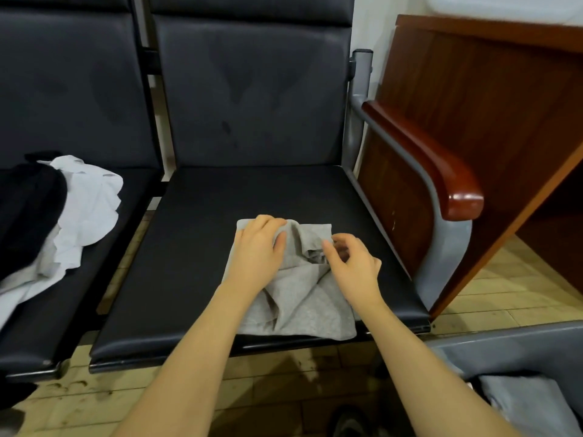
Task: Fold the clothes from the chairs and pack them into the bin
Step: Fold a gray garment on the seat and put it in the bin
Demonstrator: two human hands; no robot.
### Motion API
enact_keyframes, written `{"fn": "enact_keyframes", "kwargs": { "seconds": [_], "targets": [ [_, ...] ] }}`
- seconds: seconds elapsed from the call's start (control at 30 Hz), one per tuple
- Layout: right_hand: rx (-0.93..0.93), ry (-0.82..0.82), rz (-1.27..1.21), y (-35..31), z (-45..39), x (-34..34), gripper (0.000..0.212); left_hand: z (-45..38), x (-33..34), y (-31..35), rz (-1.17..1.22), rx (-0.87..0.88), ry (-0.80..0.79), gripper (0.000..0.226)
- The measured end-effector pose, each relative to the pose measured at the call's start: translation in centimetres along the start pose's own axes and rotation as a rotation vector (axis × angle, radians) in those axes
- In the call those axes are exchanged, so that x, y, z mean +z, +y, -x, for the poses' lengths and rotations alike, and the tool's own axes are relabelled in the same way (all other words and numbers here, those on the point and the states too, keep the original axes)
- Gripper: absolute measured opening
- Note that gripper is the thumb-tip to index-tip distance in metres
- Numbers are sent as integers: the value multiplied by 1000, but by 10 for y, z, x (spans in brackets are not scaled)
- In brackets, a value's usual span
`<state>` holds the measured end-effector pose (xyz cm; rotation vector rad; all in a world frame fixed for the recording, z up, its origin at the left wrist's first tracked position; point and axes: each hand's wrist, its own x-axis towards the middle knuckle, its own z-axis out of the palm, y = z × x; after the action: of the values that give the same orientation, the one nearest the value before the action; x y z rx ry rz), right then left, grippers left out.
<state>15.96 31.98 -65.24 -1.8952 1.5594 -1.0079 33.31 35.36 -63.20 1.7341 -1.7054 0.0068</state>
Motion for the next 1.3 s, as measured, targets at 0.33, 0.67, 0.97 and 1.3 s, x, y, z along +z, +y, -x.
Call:
{"fn": "enact_keyframes", "kwargs": {
  "seconds": [0.33, 0.67, 0.97, 1.3],
  "targets": [
    [-102, -52, 255, -24, -28, 29, 39, 1, 12, -42, -163, -48, -357, 43],
    [-455, -147, 286, -18, -19, 38, 36, 10, 3, -41, -171, -7, -464, 44],
    [-40, -409, 643, -5, -33, 35, 57, 10, 4, -46, -137, -81, -545, 45],
    [-269, -426, 303, -47, 3, 28, 49, 44, -38, -55, -163, 45, -574, 51]
  ]
}}
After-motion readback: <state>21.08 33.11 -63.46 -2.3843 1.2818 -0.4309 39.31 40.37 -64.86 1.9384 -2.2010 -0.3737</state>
